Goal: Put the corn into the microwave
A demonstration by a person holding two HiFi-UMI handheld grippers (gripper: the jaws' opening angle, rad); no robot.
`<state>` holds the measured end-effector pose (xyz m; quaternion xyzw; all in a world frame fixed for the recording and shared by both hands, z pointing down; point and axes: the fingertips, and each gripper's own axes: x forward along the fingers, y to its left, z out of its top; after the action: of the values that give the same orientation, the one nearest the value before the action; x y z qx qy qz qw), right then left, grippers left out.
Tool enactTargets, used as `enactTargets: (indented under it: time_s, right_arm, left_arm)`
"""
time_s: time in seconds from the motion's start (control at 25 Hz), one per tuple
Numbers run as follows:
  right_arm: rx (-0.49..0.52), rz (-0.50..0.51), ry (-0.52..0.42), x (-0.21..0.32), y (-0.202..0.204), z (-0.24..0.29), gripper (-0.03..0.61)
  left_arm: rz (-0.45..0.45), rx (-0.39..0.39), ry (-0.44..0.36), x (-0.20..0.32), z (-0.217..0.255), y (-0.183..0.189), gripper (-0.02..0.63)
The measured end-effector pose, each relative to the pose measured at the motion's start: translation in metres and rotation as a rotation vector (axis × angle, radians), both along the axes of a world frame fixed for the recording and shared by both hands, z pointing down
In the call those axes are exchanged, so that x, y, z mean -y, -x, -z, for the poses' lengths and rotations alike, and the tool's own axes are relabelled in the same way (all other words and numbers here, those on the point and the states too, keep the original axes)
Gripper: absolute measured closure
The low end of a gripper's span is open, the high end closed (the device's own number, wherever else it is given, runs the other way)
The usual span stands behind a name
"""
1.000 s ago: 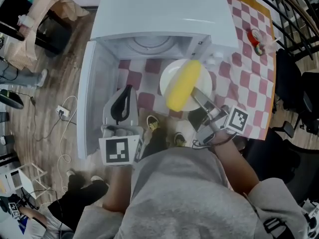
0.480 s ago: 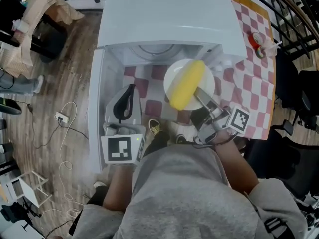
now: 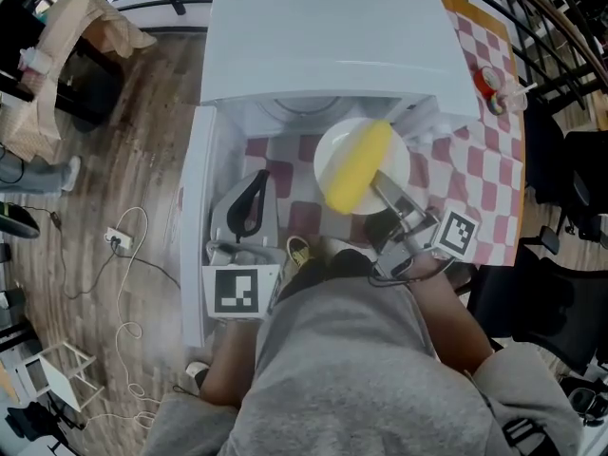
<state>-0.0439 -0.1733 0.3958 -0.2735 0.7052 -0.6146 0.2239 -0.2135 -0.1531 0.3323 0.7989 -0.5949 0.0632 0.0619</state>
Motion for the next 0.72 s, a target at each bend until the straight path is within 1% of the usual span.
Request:
enactTargets:
  time_s: [0.28, 0.44, 0.56, 0.72]
  right_arm:
    - [-0.009, -0.021, 0.006, 0.005, 0.001, -0.003, 0.572]
    - [-0.012, -0.027, 0.014, 0.015, 0.003, -0.01, 0.572]
    - [-0.021, -0.015, 0.007, 0.027, 0.008, -0.017, 0.572]
    - [-0.041, -0.01, 0.019, 0.045, 0.014, -0.033, 0.572]
  left_arm:
    - [-0.048, 0.025, -0.021, 0.003, -0.007, -0.003, 0.603]
    - [-0.045, 0.008, -0.021, 0.01, -0.006, -0.004, 0.603]
    - [-0.046, 0.021, -0.008, 0.015, -0.012, -0.004, 0.603]
    - [-0.03, 0.016, 0.001, 0.029, -0.014, -0.002, 0.603]
